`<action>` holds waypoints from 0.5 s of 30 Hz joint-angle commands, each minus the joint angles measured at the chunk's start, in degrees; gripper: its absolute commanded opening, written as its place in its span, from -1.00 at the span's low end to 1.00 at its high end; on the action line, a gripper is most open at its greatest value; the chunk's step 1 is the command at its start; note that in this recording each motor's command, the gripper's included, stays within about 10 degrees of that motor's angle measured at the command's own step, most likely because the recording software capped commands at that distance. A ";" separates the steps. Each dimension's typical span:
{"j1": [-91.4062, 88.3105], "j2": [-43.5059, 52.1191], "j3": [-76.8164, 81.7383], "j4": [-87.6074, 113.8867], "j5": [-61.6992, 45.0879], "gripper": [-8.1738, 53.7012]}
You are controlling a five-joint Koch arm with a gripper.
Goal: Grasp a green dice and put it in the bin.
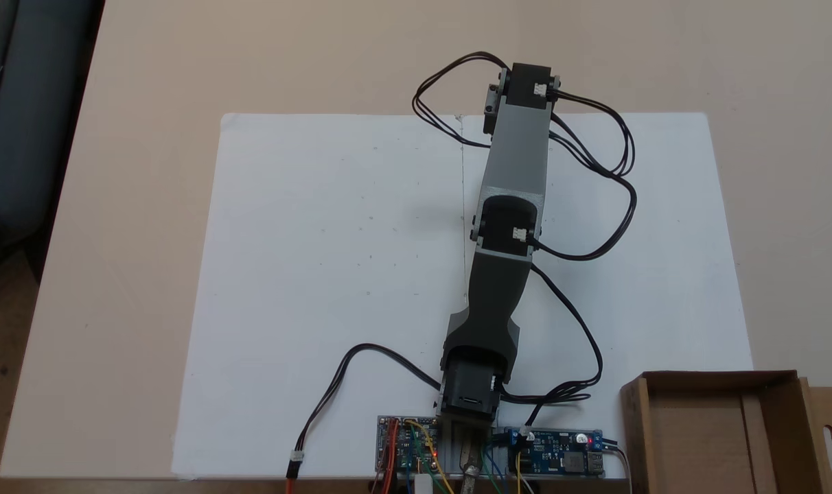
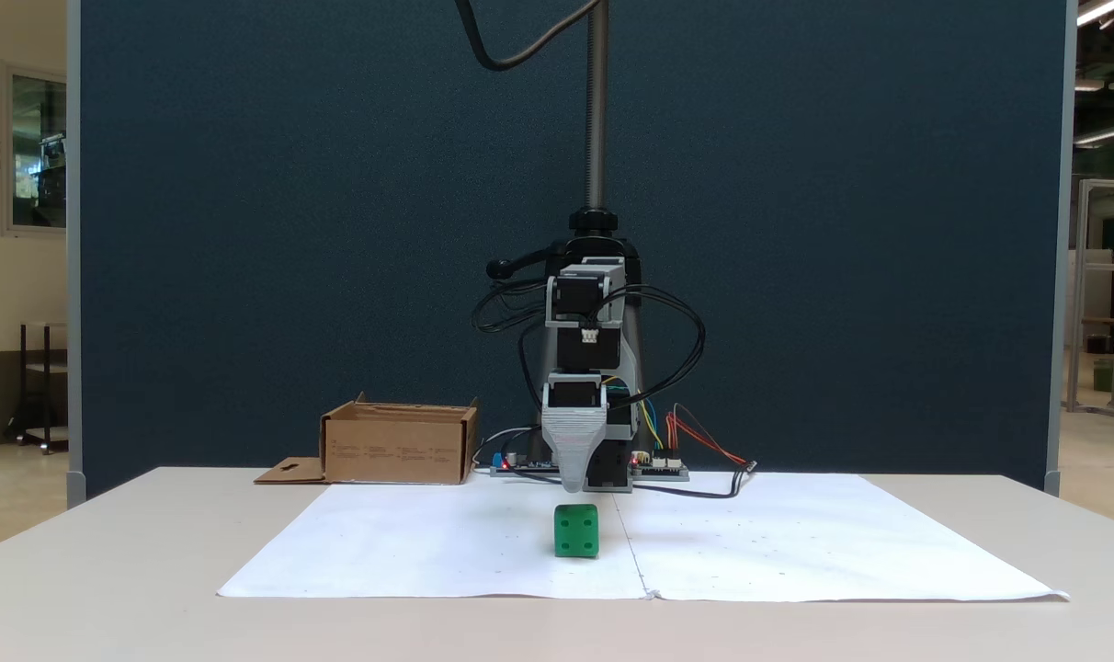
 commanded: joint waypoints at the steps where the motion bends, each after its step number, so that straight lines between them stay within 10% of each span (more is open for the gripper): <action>1: 0.35 1.14 0.26 -2.11 -2.20 0.78; 15: 0.62 -0.18 2.02 -5.98 -2.20 0.77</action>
